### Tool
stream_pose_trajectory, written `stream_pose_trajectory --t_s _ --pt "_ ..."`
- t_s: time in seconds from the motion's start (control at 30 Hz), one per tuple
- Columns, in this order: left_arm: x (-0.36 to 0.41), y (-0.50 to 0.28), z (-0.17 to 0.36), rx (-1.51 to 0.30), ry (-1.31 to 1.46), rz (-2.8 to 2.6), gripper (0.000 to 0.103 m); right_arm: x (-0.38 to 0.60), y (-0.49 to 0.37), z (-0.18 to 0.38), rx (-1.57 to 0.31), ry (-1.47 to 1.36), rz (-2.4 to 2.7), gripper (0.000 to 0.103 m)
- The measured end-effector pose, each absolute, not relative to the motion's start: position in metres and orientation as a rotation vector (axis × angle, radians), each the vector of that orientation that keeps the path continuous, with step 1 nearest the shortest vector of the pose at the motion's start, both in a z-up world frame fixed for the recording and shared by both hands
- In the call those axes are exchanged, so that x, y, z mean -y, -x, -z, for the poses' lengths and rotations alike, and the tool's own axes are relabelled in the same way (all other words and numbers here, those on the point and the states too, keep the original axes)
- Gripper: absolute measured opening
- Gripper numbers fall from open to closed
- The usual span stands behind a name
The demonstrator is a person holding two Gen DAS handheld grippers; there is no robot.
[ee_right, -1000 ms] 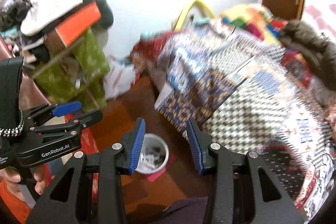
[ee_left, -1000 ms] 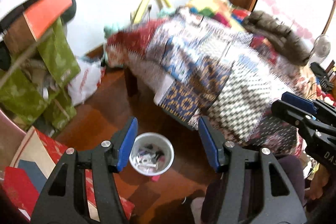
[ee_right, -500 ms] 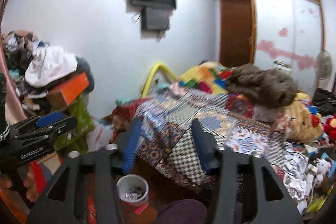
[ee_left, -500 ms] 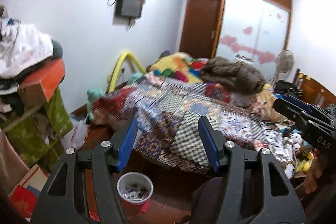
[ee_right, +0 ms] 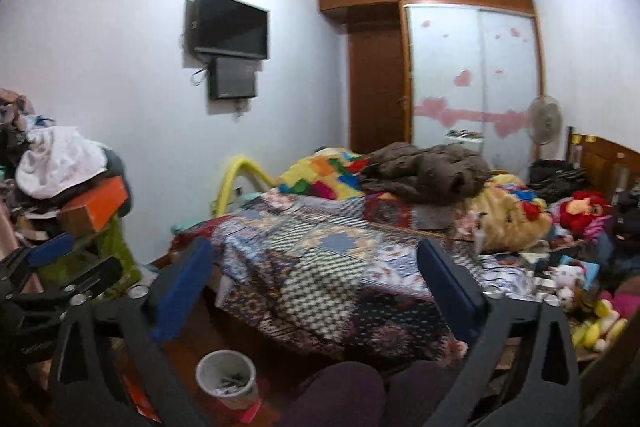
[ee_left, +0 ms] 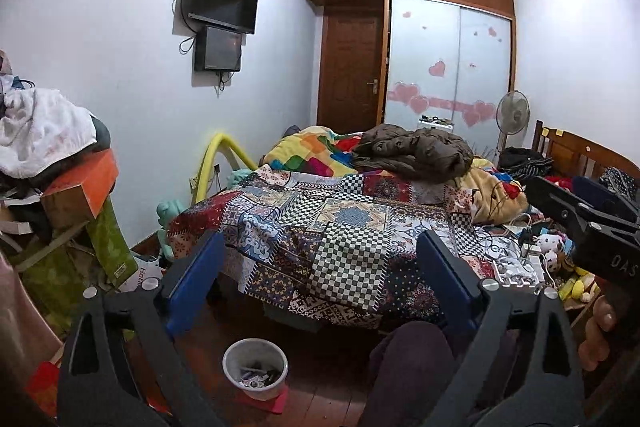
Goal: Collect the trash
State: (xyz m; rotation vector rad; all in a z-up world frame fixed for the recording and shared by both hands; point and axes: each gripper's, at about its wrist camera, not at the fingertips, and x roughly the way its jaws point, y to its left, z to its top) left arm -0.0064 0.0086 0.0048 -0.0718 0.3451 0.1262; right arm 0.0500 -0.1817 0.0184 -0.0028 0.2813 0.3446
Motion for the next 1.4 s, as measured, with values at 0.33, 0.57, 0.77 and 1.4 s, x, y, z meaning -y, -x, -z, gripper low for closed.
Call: stream_pose_trajectory --t_s 0.33,0.57,0.77,1.4 --pt "-0.007 0.015 -0.002 -0.337 0.07 -0.105 0.098 0.187 -0.04 -0.022 -0.257 0.011 -0.303 0.103" --pt "-0.006 0.014 0.002 -0.346 0.062 -0.111 0.098 0.183 -0.029 -0.017 -0.267 0.019 -0.313 0.103" --pt "-0.008 0.016 0.004 -0.35 0.069 -0.119 0.098 0.181 -0.025 -0.016 -0.272 0.024 -0.325 0.103" --pt "-0.009 0.017 0.007 -0.353 0.061 -0.127 0.098 0.179 -0.026 -0.015 -0.294 0.03 -0.341 0.103"
